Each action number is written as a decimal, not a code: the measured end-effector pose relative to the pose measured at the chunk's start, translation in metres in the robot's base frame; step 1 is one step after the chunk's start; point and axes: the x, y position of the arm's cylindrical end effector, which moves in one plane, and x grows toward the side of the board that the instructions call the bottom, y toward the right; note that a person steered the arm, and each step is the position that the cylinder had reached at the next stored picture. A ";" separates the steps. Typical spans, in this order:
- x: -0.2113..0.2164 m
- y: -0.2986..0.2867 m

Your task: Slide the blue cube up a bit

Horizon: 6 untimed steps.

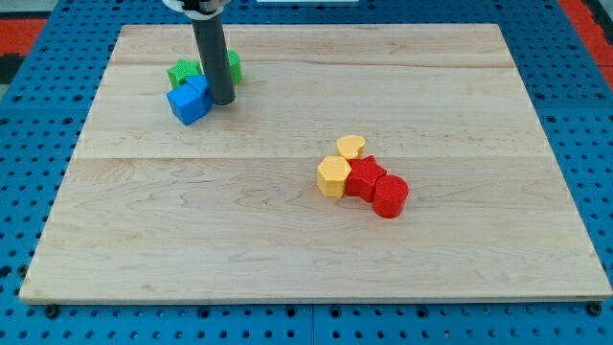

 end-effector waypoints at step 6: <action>0.023 -0.067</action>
